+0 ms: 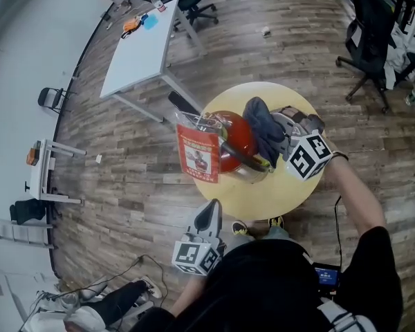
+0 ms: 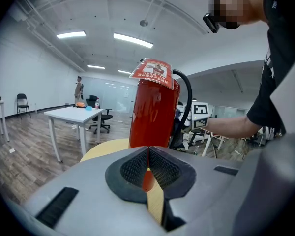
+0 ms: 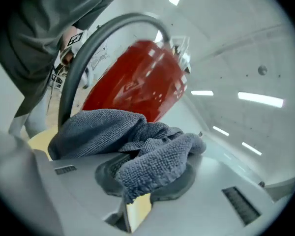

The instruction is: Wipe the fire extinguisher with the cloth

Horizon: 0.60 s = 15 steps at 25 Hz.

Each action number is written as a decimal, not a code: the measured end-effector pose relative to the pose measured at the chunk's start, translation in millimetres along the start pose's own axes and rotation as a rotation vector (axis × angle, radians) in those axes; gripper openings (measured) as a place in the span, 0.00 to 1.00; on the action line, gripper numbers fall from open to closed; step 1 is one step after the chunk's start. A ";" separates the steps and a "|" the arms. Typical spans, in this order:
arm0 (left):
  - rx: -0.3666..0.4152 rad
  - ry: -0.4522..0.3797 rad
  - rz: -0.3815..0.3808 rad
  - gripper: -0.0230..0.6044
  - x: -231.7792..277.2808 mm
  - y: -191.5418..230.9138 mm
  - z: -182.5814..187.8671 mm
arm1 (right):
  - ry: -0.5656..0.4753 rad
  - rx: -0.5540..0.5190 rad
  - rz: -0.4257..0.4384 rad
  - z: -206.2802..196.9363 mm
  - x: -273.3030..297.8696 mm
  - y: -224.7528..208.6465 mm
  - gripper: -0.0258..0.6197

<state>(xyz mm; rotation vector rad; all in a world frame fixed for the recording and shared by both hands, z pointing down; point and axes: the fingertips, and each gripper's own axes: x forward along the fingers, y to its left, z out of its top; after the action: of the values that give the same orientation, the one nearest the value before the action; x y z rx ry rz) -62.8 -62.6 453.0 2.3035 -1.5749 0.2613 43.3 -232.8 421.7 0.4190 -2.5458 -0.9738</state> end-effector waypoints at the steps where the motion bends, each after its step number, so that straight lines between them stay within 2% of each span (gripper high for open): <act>1: 0.001 -0.004 -0.002 0.08 0.9 0.1 1.2 | -0.023 -0.024 -0.055 20.1 -7.5 -20.3 0.16; 4: -0.001 -0.017 -0.005 0.07 2.2 0.0 4.1 | -0.042 -0.089 -0.171 59.9 -22.3 -59.4 0.16; 6: 0.000 -0.025 -0.010 0.07 3.2 -0.9 6.8 | -0.032 -0.115 -0.209 67.1 -24.4 -67.5 0.16; 8: 0.003 -0.028 -0.014 0.07 4.6 -1.3 8.9 | -0.039 -0.083 -0.217 64.1 -22.2 -67.5 0.16; 11: 0.006 -0.027 -0.013 0.07 6.9 -1.0 10.0 | -0.014 -0.028 -0.178 42.9 -7.7 -54.7 0.16; 15: 0.003 -0.026 0.000 0.08 7.2 1.8 10.7 | 0.084 0.000 -0.050 -6.8 29.4 -12.5 0.15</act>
<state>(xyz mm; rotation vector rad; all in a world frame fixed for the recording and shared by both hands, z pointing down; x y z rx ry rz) -62.2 -73.4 445.7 2.3183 -1.5883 0.2348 22.2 -257.4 424.9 0.5142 -2.4709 -0.9539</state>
